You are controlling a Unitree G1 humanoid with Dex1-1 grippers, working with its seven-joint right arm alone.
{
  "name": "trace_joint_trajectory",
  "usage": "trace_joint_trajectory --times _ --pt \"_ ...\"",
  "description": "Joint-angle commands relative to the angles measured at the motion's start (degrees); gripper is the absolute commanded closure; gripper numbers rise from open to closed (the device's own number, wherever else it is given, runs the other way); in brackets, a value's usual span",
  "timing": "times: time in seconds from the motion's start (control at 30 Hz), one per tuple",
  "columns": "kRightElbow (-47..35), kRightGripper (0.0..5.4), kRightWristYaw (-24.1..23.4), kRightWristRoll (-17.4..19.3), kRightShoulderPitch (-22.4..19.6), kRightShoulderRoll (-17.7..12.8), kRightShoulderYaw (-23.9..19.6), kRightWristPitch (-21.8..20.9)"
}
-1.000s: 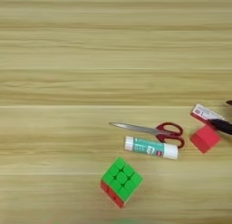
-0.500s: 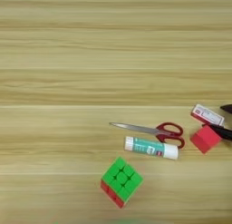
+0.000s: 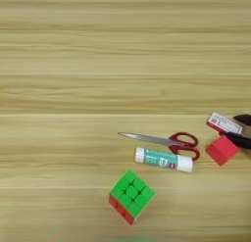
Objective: Move the objects on the table
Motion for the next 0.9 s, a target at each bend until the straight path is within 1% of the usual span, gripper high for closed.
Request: trace_joint_trajectory --times 0.03,0.37,0.4,0.47,0.67,0.77,0.9 --pt "-1.41 1.94 -1.72 -0.42 -2.59 -2.34 -0.11 -0.83" --pt "-1.22 2.92 -1.34 -0.24 -2.92 -2.46 -0.01 -1.27" --pt "-1.35 3.14 -1.27 -0.18 -2.93 -2.47 -0.03 -1.2" --pt "-1.64 3.31 -1.12 -0.09 -2.93 -2.42 -0.03 -1.1" --pt "-2.83 3.31 -0.69 0.32 -3.2 -2.18 -0.1 -0.65" --pt "-4.04 3.31 -0.26 1.08 -3.75 -2.05 -0.54 -0.03" --pt "-7.25 3.32 0.32 1.96 -4.57 -1.85 -1.08 1.25"
